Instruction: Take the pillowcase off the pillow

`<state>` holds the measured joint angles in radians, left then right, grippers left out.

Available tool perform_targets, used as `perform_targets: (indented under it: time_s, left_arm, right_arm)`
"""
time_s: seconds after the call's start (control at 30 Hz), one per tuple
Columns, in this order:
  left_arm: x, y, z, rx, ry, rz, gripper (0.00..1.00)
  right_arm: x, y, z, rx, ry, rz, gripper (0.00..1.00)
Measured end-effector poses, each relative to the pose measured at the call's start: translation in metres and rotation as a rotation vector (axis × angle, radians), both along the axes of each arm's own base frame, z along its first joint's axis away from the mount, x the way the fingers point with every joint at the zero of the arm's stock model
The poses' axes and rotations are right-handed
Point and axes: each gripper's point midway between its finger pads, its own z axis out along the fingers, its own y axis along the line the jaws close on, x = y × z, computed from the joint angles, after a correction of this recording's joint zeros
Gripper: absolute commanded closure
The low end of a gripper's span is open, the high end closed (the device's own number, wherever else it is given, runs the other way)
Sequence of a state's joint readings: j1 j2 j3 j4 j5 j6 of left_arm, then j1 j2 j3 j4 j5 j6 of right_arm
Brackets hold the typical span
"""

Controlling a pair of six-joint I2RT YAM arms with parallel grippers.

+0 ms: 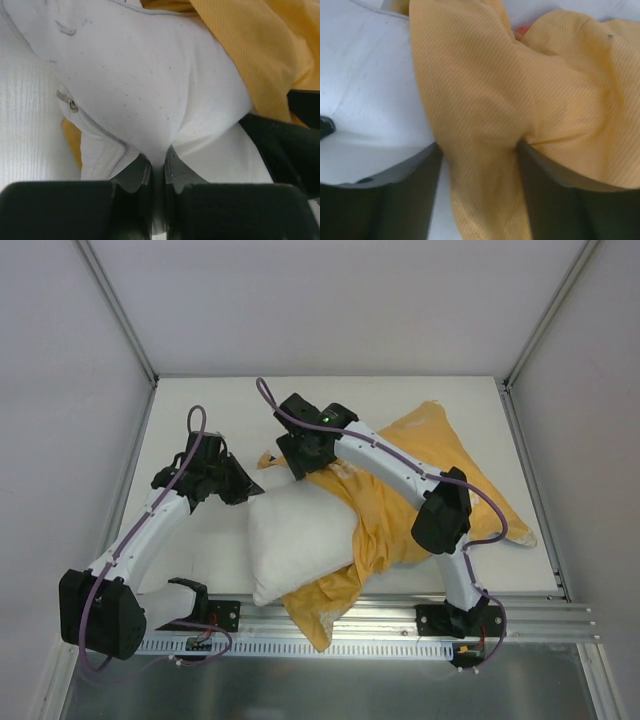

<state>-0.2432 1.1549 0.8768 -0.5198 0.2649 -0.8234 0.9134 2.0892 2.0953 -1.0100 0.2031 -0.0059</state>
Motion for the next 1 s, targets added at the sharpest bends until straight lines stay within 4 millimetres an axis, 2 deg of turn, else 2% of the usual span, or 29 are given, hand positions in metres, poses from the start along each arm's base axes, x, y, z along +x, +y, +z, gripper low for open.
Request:
perform_targets:
  time_s: [0.03,0.07,0.1,0.13,0.17,0.23,0.4,0.5,0.6,0.7,0.77,0.8,0.87,0.9,0.93,0.97,1.0]
  left_arm:
    - [-0.001,-0.001,0.001,-0.008,-0.01,-0.004,1.0]
    - [-0.002,-0.001,0.002,-0.014,-0.018,-0.007,1.0]
    - [-0.005,-0.001,0.003,-0.018,-0.025,-0.009,1.0]
    - [-0.007,-0.001,0.003,-0.02,-0.031,-0.01,1.0]
    - [-0.01,0.0,0.005,-0.023,-0.039,-0.01,1.0]
    - [-0.016,0.0,0.011,-0.034,-0.067,-0.015,1.0]
    - [-0.028,-0.003,0.025,-0.07,-0.124,-0.04,1.0]
    - [-0.033,-0.006,0.033,-0.09,-0.15,-0.059,1.0]
    - [-0.036,-0.008,0.041,-0.097,-0.169,-0.069,1.0]
    - [-0.035,-0.008,0.057,-0.096,-0.19,-0.073,1.0]
    - [-0.032,-0.007,0.077,-0.087,-0.212,-0.082,1.0]
    - [-0.028,-0.006,0.094,-0.078,-0.228,-0.088,1.0]
    - [-0.016,0.0,0.129,-0.062,-0.291,-0.083,1.0]
    - [-0.009,0.005,0.146,-0.054,-0.321,-0.07,1.0]
    - [-0.002,0.012,0.161,-0.042,-0.355,-0.056,1.0]
    - [0.002,0.018,0.171,-0.033,-0.377,-0.041,1.0]
    - [0.008,0.028,0.179,-0.016,-0.398,-0.015,1.0]
  right_arm:
    - [0.001,0.001,-0.003,0.007,0.014,-0.004,0.67]
    - [0.002,0.0,-0.003,0.015,0.022,-0.005,0.79]
    - [0.005,-0.002,-0.002,0.021,0.022,-0.014,0.95]
    - [0.01,-0.006,-0.001,0.022,0.018,-0.026,0.99]
    - [0.012,-0.009,0.0,0.025,0.018,-0.041,0.99]
    - [0.03,-0.03,-0.001,0.036,0.017,-0.117,0.99]
    - [0.056,-0.109,0.0,0.101,0.036,-0.337,0.98]
    - [0.06,-0.156,0.014,0.19,0.04,-0.462,0.98]
    - [0.056,-0.194,0.034,0.263,0.025,-0.555,0.99]
    - [0.049,-0.218,0.046,0.315,0.019,-0.619,0.99]
    - [0.044,-0.224,0.055,0.341,0.006,-0.638,0.99]
    - [0.042,-0.225,0.06,0.355,-0.004,-0.639,0.99]
    - [0.04,-0.224,0.073,0.388,-0.033,-0.633,0.91]
    - [0.038,-0.221,0.08,0.412,-0.042,-0.623,0.82]
    - [0.037,-0.219,0.085,0.429,-0.046,-0.616,0.45]
    - [0.035,-0.215,0.09,0.447,-0.049,-0.6,0.26]
    - [0.035,-0.213,0.094,0.449,-0.057,-0.581,0.15]
